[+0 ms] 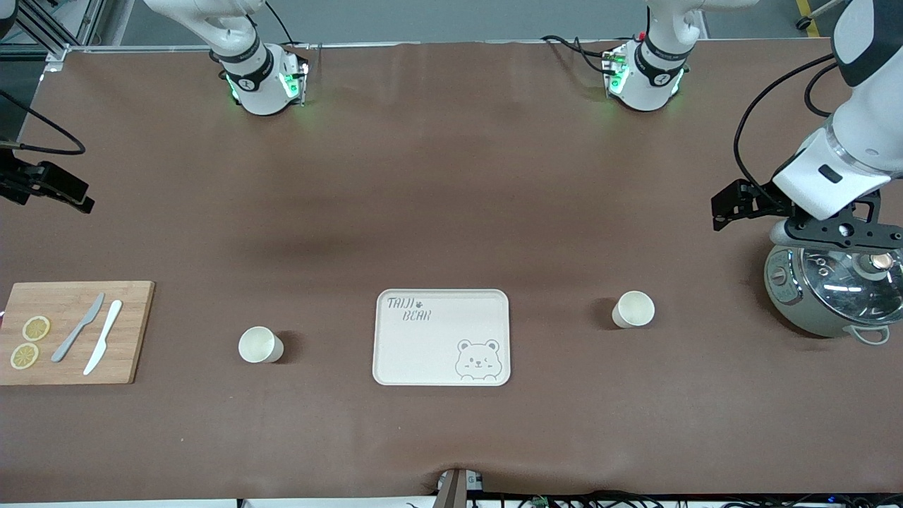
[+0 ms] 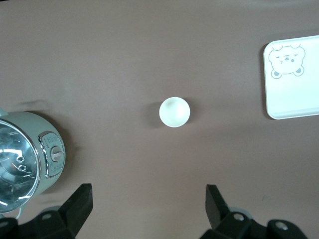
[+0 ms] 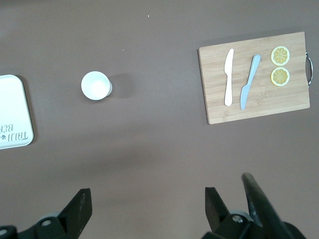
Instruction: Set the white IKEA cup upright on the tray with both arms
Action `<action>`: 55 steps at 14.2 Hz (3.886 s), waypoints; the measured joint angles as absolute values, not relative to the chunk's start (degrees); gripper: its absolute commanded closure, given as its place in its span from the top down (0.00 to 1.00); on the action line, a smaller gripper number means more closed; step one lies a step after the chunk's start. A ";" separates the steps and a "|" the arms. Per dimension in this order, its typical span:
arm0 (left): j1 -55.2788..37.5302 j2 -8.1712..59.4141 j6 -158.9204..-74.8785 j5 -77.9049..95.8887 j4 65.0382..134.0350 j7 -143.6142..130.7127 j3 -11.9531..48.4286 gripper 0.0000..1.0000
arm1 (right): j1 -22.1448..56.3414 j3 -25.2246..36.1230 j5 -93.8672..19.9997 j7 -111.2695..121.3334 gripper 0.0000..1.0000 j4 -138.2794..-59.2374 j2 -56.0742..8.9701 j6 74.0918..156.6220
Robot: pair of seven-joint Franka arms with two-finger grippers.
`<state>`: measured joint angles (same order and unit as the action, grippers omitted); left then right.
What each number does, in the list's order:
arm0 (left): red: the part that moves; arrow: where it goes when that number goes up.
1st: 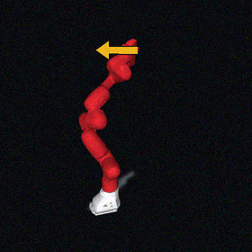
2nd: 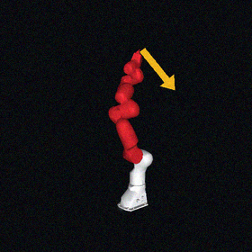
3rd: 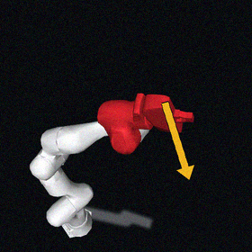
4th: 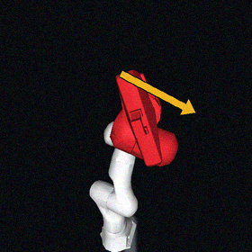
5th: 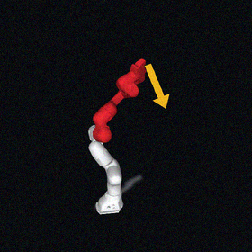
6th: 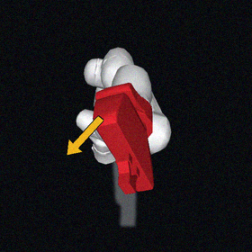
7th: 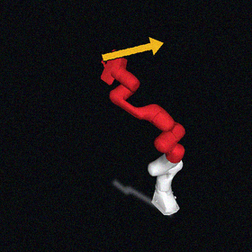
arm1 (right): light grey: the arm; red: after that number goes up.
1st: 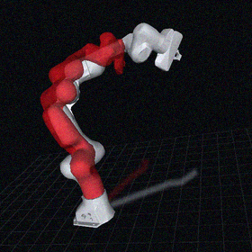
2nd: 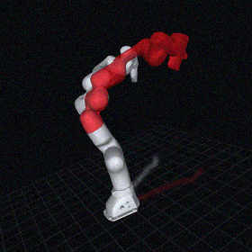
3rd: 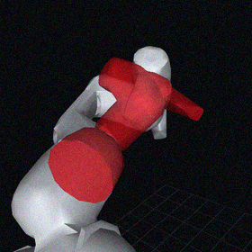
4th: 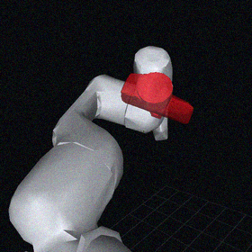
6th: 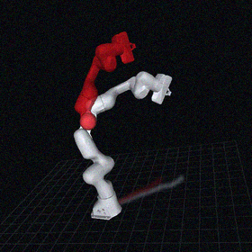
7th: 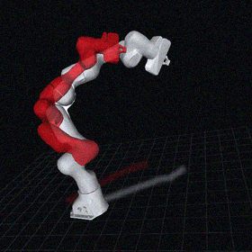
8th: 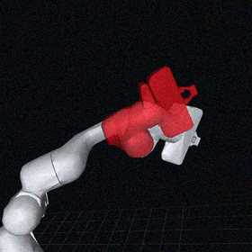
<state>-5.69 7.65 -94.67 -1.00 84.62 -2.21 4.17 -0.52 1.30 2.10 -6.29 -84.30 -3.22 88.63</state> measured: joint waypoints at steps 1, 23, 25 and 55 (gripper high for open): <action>-5.71 7.66 -94.67 -1.21 84.62 -2.20 4.20 1.00 | -0.49 1.26 2.10 -6.29 1.00 -84.29 -3.33 88.73; -6.49 23.15 -134.27 -1.77 104.05 0.20 5.31 1.00 | -0.76 1.39 2.27 -6.26 1.00 -81.69 -4.47 89.26; -6.35 27.39 -135.02 -1.80 100.84 0.89 5.29 1.00 | -0.87 1.44 2.27 -6.25 1.00 -81.69 -4.54 89.24; -3.22 30.09 -142.98 -2.10 108.55 5.32 5.10 1.00 | -4.79 1.16 -2.57 -5.13 1.00 -83.96 -16.51 99.69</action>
<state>-3.22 30.09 -142.98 -2.10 108.55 5.32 5.10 -4.79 1.16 -2.57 -5.13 -83.96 -16.51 99.69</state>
